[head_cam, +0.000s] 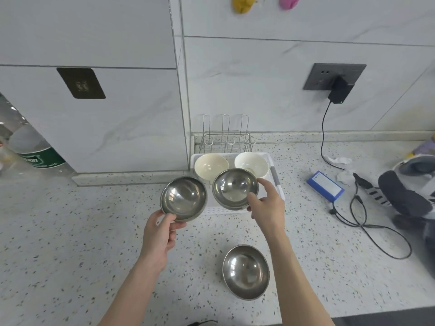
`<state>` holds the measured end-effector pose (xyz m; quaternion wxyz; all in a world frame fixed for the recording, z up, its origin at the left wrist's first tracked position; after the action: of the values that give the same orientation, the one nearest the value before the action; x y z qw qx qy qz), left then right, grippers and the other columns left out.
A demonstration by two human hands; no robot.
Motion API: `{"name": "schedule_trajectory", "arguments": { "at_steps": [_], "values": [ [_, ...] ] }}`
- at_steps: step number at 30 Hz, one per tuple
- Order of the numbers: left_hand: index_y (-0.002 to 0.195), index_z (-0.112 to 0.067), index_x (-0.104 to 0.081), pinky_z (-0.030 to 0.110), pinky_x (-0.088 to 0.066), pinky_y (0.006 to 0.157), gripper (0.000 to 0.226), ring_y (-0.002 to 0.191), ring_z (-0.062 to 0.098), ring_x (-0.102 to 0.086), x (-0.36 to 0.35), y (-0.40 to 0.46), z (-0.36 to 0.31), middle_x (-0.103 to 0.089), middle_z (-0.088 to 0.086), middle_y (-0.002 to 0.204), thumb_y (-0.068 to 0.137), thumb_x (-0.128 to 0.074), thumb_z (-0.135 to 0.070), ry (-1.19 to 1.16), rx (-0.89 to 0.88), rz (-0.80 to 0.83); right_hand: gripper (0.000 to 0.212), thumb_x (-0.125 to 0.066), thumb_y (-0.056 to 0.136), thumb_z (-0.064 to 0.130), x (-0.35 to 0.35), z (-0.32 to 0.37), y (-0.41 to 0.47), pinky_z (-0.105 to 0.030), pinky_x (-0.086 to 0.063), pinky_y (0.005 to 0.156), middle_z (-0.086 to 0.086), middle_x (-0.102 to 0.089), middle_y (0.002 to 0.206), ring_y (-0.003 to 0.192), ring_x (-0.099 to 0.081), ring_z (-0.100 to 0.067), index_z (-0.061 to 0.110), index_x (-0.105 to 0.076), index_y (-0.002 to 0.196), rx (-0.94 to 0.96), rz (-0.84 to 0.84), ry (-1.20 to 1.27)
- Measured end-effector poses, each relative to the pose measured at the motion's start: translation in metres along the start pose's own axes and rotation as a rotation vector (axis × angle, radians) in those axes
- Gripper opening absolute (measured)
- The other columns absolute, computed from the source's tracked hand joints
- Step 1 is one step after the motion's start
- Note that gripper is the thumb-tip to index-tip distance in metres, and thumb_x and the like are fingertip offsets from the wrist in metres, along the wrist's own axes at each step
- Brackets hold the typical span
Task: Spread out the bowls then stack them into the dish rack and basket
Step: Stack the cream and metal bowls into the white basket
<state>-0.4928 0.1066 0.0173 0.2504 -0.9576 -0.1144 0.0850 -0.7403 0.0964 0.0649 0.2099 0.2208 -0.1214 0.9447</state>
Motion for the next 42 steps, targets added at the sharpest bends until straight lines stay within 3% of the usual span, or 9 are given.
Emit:
{"name": "schedule_trajectory", "arguments": {
  "at_steps": [5,9,16,23,26,31,33,35,42],
  "values": [
    [0.128,-0.016,-0.053,0.016,-0.029,0.034,0.034,0.041,0.007,-0.039,-0.011,-0.002,0.004,-0.076,0.017,0.081,0.094,-0.060,-0.015,0.007,0.013,0.005,0.042,-0.058,0.082,0.022,0.029,-0.001,0.025,-0.019,-0.047,0.041,-0.005,-0.069,0.054,0.039,-0.060,-0.006,0.026,-0.063,0.124,-0.035,0.001,-0.064],
    [0.130,-0.017,-0.051,0.017,-0.029,0.034,0.037,0.040,0.006,-0.039,-0.021,0.002,0.003,-0.076,0.015,0.079,0.094,-0.059,-0.014,0.038,0.025,0.000,0.016,-0.058,0.081,0.016,0.050,0.005,0.050,-0.020,-0.045,0.043,-0.007,-0.068,0.051,0.039,-0.060,-0.008,0.015,-0.072,0.089,-0.063,0.115,-0.253],
    [0.131,-0.017,-0.051,0.017,-0.029,0.035,0.040,0.040,0.006,-0.040,-0.043,0.008,-0.018,-0.076,0.018,0.081,0.092,-0.061,-0.013,0.038,-0.002,0.039,0.016,-0.047,0.080,0.010,0.056,0.020,0.092,-0.021,-0.033,0.041,-0.010,-0.064,0.045,0.023,-0.036,-0.006,0.001,-0.059,0.075,-0.184,0.303,-0.522],
    [0.129,-0.018,-0.053,0.017,-0.028,0.036,0.038,0.045,0.009,-0.039,-0.044,0.006,-0.023,-0.075,0.017,0.079,0.092,-0.060,-0.013,0.046,-0.006,0.058,0.023,-0.040,0.086,0.008,0.042,0.026,0.121,-0.019,-0.033,0.037,-0.008,-0.062,0.042,0.023,-0.043,-0.010,0.005,-0.054,0.068,-0.255,0.380,-0.681],
    [0.127,-0.019,-0.053,0.017,-0.028,0.035,0.037,0.043,0.008,-0.039,-0.044,0.005,-0.021,-0.075,0.016,0.077,0.092,-0.061,-0.012,0.046,0.003,0.051,0.021,-0.038,0.084,0.004,0.035,0.022,0.126,-0.011,-0.027,0.030,-0.004,-0.062,0.041,0.023,-0.044,-0.010,0.003,-0.056,0.074,-0.276,0.393,-0.724],
    [0.120,-0.020,-0.057,0.016,-0.029,0.036,0.031,0.038,0.005,-0.042,-0.046,0.001,-0.021,-0.075,0.014,0.072,0.091,-0.062,-0.012,0.078,-0.020,0.043,0.022,-0.036,0.086,0.002,0.024,0.012,0.127,-0.019,-0.034,0.036,-0.001,-0.063,0.046,0.041,-0.061,-0.016,0.005,-0.057,0.082,-0.287,0.431,-0.691],
    [0.118,-0.020,-0.058,0.016,-0.029,0.036,0.028,0.037,0.005,-0.041,-0.048,-0.001,-0.020,-0.075,0.014,0.071,0.091,-0.062,-0.013,0.096,-0.029,0.049,0.034,-0.036,0.085,0.002,0.022,0.008,0.127,-0.020,-0.036,0.042,-0.005,-0.067,0.057,0.045,-0.063,-0.017,0.003,-0.061,0.109,-0.277,0.413,-0.659],
    [0.117,-0.021,-0.058,0.016,-0.029,0.036,0.028,0.038,0.006,-0.039,-0.048,-0.003,-0.019,-0.075,0.013,0.072,0.090,-0.062,-0.014,0.113,-0.037,0.055,0.049,-0.038,0.084,0.003,0.021,0.002,0.125,-0.019,-0.036,0.039,-0.002,-0.066,0.051,0.036,-0.059,-0.012,-0.002,-0.051,0.131,-0.260,0.394,-0.652],
    [0.109,-0.020,-0.060,0.018,-0.028,0.038,0.020,0.041,0.009,-0.033,-0.049,-0.005,-0.013,-0.074,0.014,0.069,0.090,-0.062,-0.016,0.129,-0.029,0.069,0.068,-0.042,0.079,0.008,0.011,-0.020,0.118,-0.022,-0.036,0.040,0.000,-0.062,0.040,0.026,-0.050,-0.006,0.005,-0.028,0.145,-0.233,0.306,-0.623]
  ]
}}
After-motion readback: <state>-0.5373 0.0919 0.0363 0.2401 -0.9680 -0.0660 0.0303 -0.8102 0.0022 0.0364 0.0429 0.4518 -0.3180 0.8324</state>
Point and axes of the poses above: each hand's wrist, its own y-axis towards the middle knuckle, its own x-axis out of the back of the hand, z = x × y, the point moved 1 cm from there along y, towards the middle knuckle
